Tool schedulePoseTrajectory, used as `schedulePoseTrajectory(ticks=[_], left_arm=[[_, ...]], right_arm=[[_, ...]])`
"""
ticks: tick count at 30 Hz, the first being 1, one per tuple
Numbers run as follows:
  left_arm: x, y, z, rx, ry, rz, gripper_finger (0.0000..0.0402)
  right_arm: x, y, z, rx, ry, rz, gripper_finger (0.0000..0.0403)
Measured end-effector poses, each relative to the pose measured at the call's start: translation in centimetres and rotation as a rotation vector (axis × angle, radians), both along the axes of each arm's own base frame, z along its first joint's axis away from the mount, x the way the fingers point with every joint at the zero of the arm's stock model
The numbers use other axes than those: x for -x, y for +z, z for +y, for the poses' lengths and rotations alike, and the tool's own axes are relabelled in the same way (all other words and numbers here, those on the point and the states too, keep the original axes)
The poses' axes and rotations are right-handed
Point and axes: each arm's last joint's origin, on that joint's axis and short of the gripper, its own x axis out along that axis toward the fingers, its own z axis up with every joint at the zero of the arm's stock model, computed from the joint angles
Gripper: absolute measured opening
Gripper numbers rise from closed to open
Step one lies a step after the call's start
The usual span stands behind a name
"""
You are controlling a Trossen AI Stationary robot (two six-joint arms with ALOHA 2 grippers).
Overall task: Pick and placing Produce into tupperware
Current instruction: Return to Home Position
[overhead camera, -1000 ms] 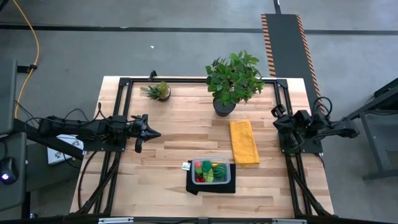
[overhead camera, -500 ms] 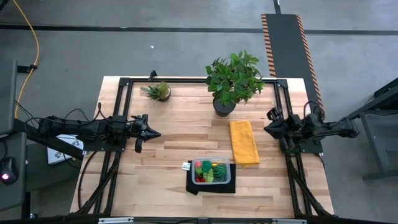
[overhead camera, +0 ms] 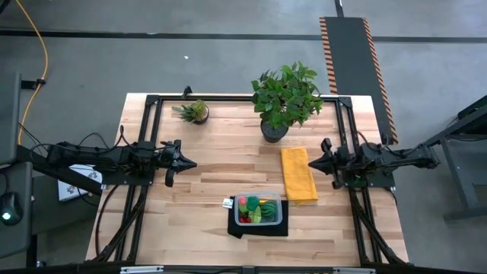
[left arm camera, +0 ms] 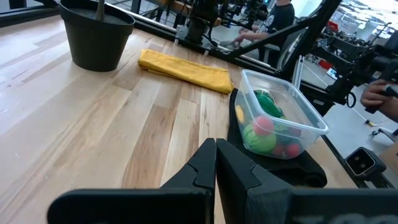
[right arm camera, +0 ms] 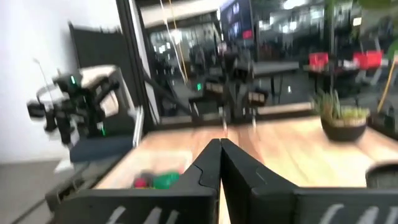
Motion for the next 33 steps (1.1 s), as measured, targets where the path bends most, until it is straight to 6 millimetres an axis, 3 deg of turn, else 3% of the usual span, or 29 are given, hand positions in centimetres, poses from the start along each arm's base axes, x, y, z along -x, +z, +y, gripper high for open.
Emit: schedulePoseTrajectory(ticks=[5, 20, 33], left_arm=[[0.0, 0.0, 0.0, 0.0, 0.0, 0.0, 0.0001], [0.0, 0.0, 0.0, 0.0, 0.0, 0.0, 0.0001], [0.0, 0.0, 0.0, 0.0, 0.0, 0.0, 0.0001]], right_arm=[[-0.06, -0.94, 0.02, -0.008, 0.005, 0.101, 0.0], [-0.07, -0.96, 0.0, -0.116, 0.005, 0.12, 0.0], [-0.07, -0.96, 0.0, -0.068, 0.002, 0.115, 0.0]])
